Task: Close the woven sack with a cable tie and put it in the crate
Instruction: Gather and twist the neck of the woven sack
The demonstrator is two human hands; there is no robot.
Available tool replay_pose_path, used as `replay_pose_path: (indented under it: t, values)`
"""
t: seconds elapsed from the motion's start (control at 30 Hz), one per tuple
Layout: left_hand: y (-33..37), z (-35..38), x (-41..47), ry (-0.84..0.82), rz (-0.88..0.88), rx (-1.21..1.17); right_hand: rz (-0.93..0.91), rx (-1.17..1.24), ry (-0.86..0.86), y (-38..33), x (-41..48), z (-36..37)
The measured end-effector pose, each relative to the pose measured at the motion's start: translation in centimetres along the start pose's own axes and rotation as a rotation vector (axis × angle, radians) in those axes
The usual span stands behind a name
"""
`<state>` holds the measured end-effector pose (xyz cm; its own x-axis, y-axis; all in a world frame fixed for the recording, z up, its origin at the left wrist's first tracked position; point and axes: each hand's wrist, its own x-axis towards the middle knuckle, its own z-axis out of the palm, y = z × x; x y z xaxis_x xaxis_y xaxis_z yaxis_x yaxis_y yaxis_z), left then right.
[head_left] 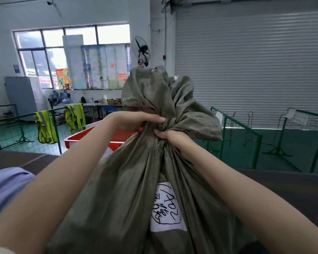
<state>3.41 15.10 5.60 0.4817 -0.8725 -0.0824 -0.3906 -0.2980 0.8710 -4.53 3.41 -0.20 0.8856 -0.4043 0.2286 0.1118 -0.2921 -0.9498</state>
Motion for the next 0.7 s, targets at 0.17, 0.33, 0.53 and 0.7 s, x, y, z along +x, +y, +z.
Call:
replay_pose_path:
  t: [0.17,0.33,0.53,0.7]
  values:
    - [-4.6,-0.4,-2.9,-0.107,-0.187,0.230,0.091,-0.006,-0.095,-1.0,0.4,0.8]
    - [-6.9,4.2,-2.1,0.203,0.107,-0.100,-0.006,-0.244,-0.145,-3.7,-0.2,3.0]
    - [-6.4,5.7,-0.8,0.679,0.212,-0.473,-0.049,-0.373,-0.203,-4.8,-0.8,3.3]
    - [-5.1,4.4,-1.3,0.740,0.123,-0.488,0.137,-0.395,-0.538,-6.9,-2.2,-1.6]
